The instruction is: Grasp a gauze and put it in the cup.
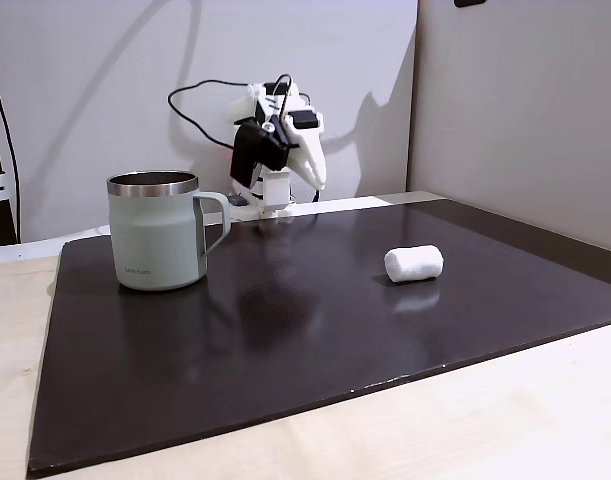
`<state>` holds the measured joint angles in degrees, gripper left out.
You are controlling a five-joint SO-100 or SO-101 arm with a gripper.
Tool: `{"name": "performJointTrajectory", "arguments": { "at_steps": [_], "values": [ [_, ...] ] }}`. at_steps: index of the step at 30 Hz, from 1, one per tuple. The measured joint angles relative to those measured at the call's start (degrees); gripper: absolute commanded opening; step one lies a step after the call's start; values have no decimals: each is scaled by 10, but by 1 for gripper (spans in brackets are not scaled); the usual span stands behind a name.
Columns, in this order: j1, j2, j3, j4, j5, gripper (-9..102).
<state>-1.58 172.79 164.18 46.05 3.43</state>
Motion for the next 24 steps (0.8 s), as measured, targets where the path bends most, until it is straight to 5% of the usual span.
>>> {"name": "performJointTrajectory", "arguments": {
  "at_steps": [11,24],
  "values": [
    [-22,-470,-410,65,134,0],
    [-35,-833,-800,223,171,23]
  ]
}}
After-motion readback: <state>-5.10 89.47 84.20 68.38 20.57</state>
